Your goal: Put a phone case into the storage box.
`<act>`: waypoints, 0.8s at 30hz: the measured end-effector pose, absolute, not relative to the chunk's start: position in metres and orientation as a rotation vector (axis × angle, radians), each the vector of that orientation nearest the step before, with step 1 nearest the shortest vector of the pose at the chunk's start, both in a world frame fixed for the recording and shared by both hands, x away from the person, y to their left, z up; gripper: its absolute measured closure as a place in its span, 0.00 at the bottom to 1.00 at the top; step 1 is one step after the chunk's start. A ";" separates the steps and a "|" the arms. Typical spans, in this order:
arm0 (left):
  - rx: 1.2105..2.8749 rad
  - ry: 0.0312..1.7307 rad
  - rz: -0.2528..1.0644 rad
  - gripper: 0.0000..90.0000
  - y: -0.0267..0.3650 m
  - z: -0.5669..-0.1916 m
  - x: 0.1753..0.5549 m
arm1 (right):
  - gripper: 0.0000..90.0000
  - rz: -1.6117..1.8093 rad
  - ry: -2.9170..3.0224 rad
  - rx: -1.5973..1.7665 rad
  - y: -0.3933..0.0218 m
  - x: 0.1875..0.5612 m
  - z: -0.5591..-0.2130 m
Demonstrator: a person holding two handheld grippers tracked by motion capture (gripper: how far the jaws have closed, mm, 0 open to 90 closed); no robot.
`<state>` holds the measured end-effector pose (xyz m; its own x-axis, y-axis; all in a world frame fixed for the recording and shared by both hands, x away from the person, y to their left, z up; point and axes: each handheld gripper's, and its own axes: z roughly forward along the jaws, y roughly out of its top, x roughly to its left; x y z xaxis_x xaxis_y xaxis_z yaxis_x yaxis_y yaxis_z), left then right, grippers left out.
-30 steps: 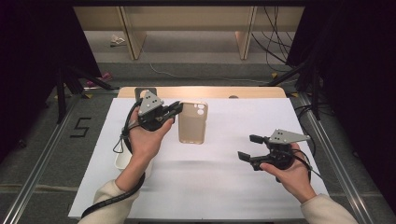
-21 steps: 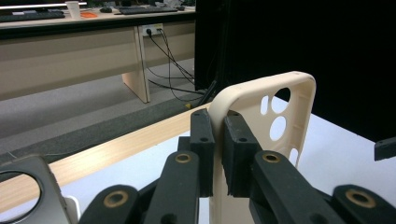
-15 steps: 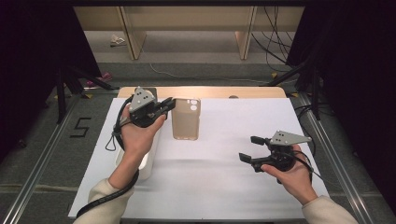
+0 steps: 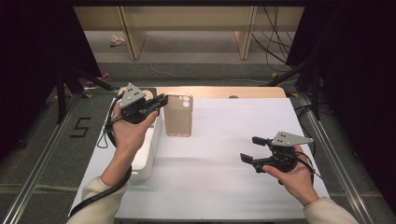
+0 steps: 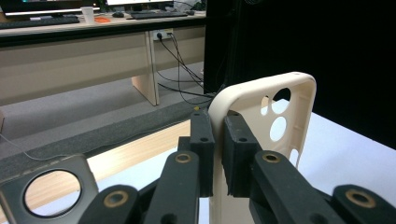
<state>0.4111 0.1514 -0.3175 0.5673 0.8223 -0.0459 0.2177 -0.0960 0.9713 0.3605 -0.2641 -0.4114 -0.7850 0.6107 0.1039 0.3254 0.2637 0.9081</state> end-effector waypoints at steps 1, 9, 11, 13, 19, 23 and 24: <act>1.623 0.892 0.644 0.92 0.153 -0.317 0.411 | 0.20 1.531 2.269 0.865 -0.264 0.360 -0.411; 1.619 0.898 0.671 0.92 0.164 -0.312 0.413 | 0.20 1.525 2.271 0.868 -0.266 0.360 -0.412; 1.618 0.900 0.676 0.92 0.166 -0.311 0.414 | 0.20 1.524 2.275 0.870 -0.266 0.360 -0.412; 1.613 0.902 0.683 0.92 0.170 -0.310 0.415 | 0.20 1.524 2.276 0.869 -0.266 0.360 -0.413; 1.603 0.913 0.693 0.92 0.176 -0.308 0.417 | 0.20 1.519 2.274 0.875 -0.268 0.360 -0.413; 1.597 0.912 0.698 0.92 0.178 -0.306 0.418 | 0.20 1.518 2.273 0.876 -0.268 0.360 -0.413; 1.598 0.911 0.701 0.92 0.179 -0.306 0.418 | 0.20 1.517 2.273 0.874 -0.268 0.360 -0.413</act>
<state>0.4183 0.1790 -0.3060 0.5269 0.8495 -0.0261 0.1933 -0.0899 0.9770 0.3597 -0.2681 -0.4130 -0.7811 0.6158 0.1033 0.3317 0.2691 0.9042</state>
